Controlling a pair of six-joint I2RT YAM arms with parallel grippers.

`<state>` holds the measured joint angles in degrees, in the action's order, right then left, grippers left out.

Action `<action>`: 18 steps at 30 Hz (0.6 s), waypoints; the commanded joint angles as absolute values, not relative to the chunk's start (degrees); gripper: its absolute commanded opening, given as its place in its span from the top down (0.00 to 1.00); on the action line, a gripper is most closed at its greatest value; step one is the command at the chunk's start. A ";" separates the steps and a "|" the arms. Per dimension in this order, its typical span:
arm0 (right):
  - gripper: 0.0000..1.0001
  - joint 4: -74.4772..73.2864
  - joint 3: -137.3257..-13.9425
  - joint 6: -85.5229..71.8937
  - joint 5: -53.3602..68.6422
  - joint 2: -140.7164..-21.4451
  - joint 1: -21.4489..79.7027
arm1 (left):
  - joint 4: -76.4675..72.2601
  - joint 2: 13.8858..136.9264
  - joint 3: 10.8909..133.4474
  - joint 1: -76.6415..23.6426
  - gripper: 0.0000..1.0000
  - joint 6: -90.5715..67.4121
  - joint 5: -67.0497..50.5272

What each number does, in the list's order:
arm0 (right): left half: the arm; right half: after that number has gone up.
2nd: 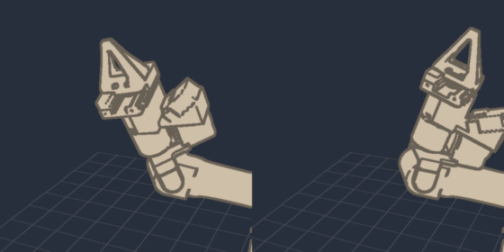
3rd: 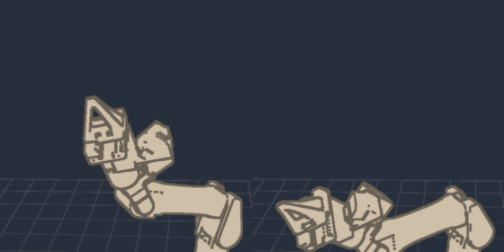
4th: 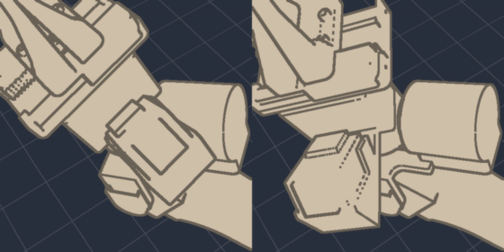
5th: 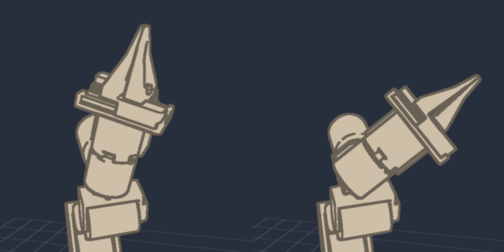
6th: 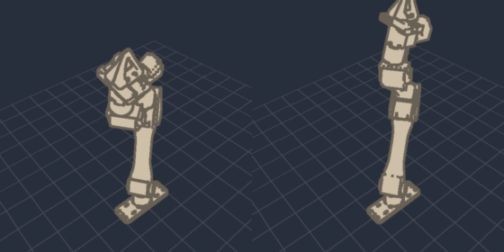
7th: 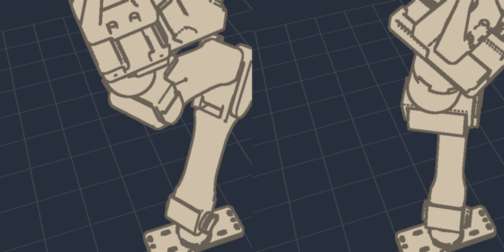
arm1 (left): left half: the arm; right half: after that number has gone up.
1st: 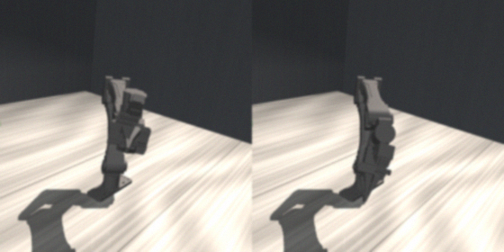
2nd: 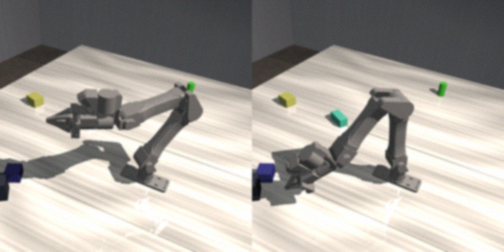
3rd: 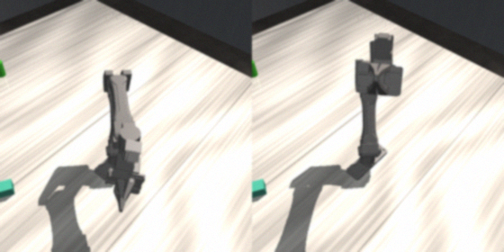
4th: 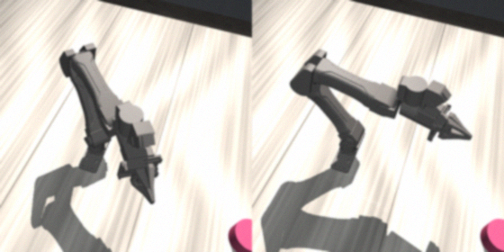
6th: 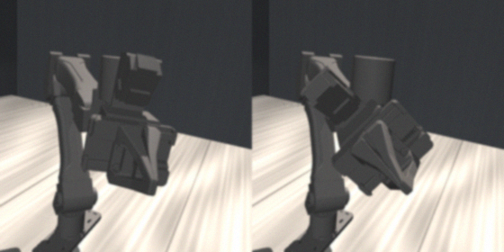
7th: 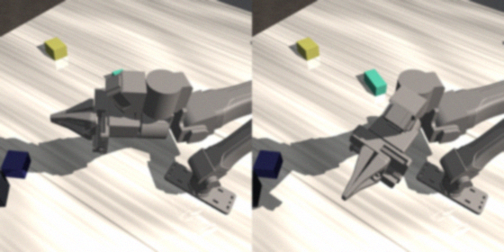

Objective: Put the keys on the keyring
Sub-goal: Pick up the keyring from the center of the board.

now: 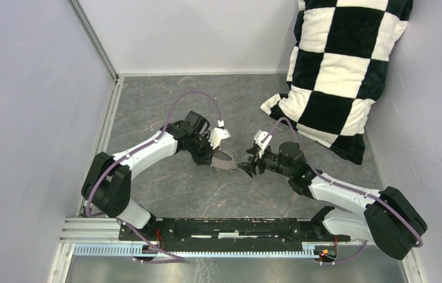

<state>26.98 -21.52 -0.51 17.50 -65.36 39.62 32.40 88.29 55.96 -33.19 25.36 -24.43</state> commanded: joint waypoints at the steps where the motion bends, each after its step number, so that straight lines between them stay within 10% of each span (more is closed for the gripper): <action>1: 0.28 31.64 -29.57 3.33 28.07 -66.18 39.46 | 48.22 83.47 66.20 -33.44 0.98 36.87 -27.92; 18: 0.36 37.93 -36.21 -9.72 39.92 -58.85 41.83 | 61.24 62.35 76.36 -33.48 0.98 62.43 -47.19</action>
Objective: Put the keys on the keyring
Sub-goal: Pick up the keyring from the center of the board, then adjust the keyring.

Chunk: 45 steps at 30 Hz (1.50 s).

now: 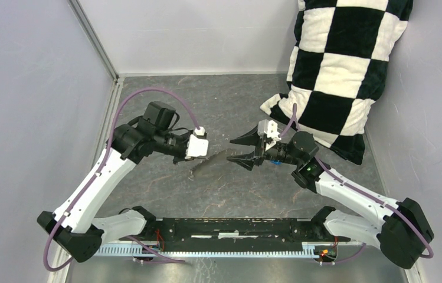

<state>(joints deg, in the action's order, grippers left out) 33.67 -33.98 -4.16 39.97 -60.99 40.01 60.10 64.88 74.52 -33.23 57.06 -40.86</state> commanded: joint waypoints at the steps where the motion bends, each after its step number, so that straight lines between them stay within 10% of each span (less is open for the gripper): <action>1: 0.37 37.45 -36.33 -9.49 38.18 -58.06 42.75 | 61.26 61.65 76.52 -33.49 0.98 62.76 -47.58; 20: 0.48 25.23 -43.37 4.65 15.68 -55.60 62.30 | 48.74 52.30 72.51 -33.51 0.98 51.55 -54.95; 45: 0.57 29.40 -42.31 5.54 14.42 -50.93 63.13 | 30.23 50.98 69.37 -33.49 0.98 28.17 -59.75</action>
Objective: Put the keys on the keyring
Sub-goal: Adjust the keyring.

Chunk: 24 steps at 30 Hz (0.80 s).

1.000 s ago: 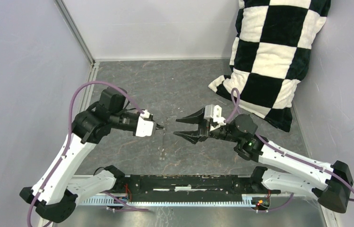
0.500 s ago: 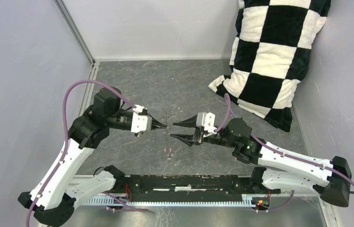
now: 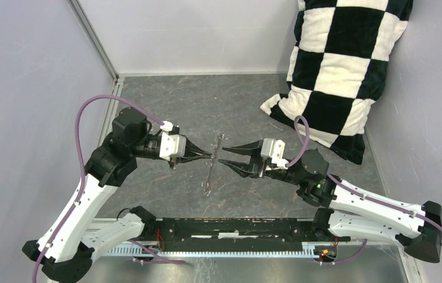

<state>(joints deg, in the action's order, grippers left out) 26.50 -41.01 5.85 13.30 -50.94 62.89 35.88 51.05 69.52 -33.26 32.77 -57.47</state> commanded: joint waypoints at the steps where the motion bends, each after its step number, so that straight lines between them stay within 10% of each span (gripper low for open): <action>1: 0.57 29.23 -42.44 5.45 14.64 -51.11 63.18 | 29.86 50.92 69.27 -33.49 0.98 27.90 -59.75; 24: 0.78 29.39 -44.82 3.94 16.57 -54.91 63.19 | 29.72 49.29 67.71 -33.49 0.98 27.69 -58.97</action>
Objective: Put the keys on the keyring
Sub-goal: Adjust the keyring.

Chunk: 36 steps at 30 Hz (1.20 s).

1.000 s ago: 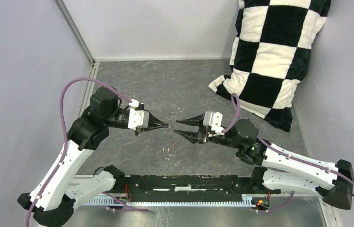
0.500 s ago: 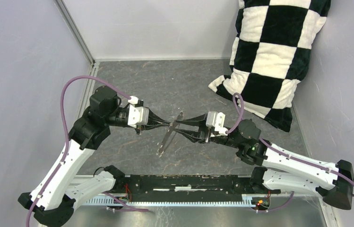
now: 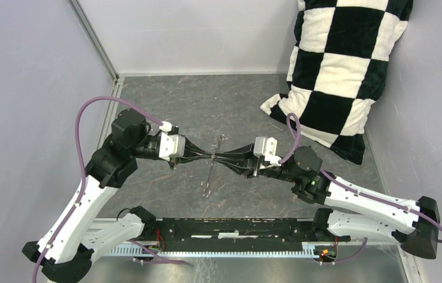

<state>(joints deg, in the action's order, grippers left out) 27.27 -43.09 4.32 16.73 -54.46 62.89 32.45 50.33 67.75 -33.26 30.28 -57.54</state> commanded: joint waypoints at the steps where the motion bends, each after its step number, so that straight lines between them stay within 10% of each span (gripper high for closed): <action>1: 0.80 28.99 -44.89 4.15 16.23 -54.90 63.19 | 29.71 49.16 67.69 -33.49 0.98 27.61 -59.09; 12: 0.99 22.10 -47.00 7.20 13.01 -54.08 63.12 | 31.86 49.49 66.63 -33.49 0.98 29.06 -58.97; 16: 0.99 20.24 -47.65 7.45 13.62 -54.40 63.23 | 31.90 49.73 66.04 -33.49 0.61 29.17 -57.91; 21: 0.99 15.90 -49.20 9.40 13.62 -54.80 63.15 | 36.03 49.95 66.19 -33.49 0.47 33.78 -55.45; 36: 0.99 1.95 -57.80 13.76 11.15 -59.58 63.29 | 41.41 53.38 68.55 -33.56 0.62 41.99 -45.61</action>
